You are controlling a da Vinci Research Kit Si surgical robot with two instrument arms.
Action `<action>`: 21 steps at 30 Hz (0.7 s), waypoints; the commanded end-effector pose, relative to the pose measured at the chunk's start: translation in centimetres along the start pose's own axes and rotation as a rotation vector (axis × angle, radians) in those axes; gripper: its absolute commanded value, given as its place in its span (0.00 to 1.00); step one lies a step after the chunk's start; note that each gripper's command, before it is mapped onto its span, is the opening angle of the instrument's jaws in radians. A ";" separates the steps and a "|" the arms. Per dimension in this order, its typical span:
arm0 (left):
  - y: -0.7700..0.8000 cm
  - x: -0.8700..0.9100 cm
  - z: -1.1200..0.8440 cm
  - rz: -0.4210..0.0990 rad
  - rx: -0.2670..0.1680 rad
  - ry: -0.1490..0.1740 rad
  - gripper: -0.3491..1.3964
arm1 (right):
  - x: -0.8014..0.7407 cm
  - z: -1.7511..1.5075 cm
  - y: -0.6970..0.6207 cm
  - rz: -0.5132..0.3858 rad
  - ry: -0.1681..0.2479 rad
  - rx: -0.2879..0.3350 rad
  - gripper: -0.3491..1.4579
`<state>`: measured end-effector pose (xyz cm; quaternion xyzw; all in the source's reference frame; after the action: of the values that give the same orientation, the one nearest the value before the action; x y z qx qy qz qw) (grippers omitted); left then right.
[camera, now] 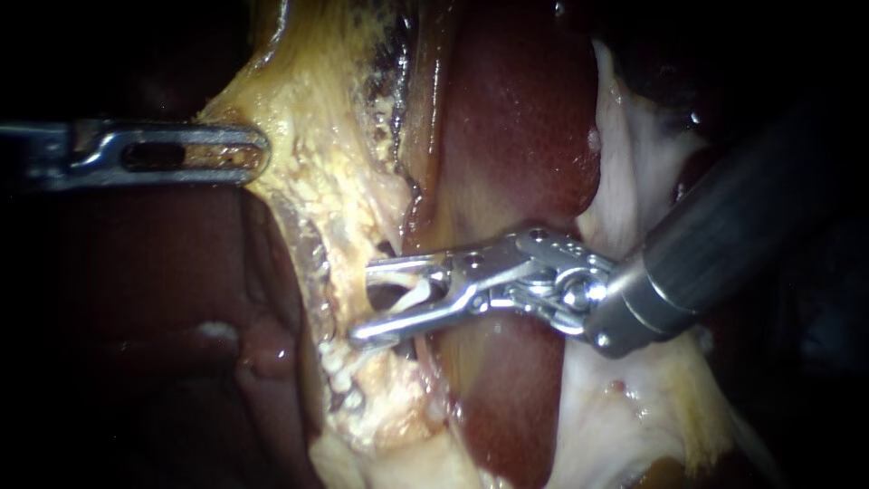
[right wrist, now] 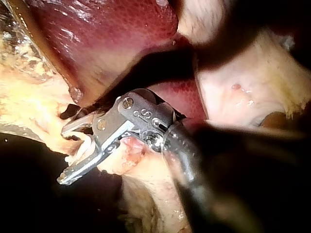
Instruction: Clipping third clip left tube
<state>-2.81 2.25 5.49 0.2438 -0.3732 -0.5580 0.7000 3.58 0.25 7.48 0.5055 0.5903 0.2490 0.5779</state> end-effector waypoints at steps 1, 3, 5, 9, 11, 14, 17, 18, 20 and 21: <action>0.01 0.01 0.01 0.000 0.000 0.000 0.00 | -0.04 0.03 0.02 0.006 -0.007 0.010 0.49; 0.02 0.01 0.02 0.001 0.000 -0.001 0.00 | -0.07 0.08 0.04 0.032 -0.015 0.029 0.49; 0.03 0.02 0.03 0.001 0.000 -0.001 0.00 | -0.10 0.14 0.05 0.041 -0.024 0.047 0.49; 0.04 0.03 0.06 0.001 0.001 -0.004 0.00 | -0.12 0.29 0.07 0.084 -0.024 0.100 0.49; 0.03 0.03 0.06 0.001 0.000 -0.005 0.00 | -0.11 0.35 0.08 0.113 -0.018 0.131 0.49; 0.03 0.03 0.07 0.001 0.000 -0.005 0.00 | -0.09 0.39 0.07 0.137 -0.006 0.133 0.49; 0.03 0.03 0.07 0.001 0.000 -0.005 0.00 | -0.08 0.41 0.07 0.150 -0.009 0.133 0.49; 0.03 0.03 0.07 0.001 -0.001 -0.005 0.00 | -0.08 0.42 0.07 0.150 -0.009 0.134 0.49; 0.02 0.03 0.08 0.001 -0.001 -0.006 0.00 | -0.07 0.44 0.09 0.156 -0.006 0.130 0.49; 0.02 0.03 0.08 0.001 -0.001 -0.006 0.00 | -0.07 0.43 0.09 0.162 -0.003 0.125 0.49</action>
<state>-2.87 2.23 5.56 0.2415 -0.3752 -0.5585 0.6992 3.99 0.10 7.50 0.5875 0.5614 0.2575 0.5228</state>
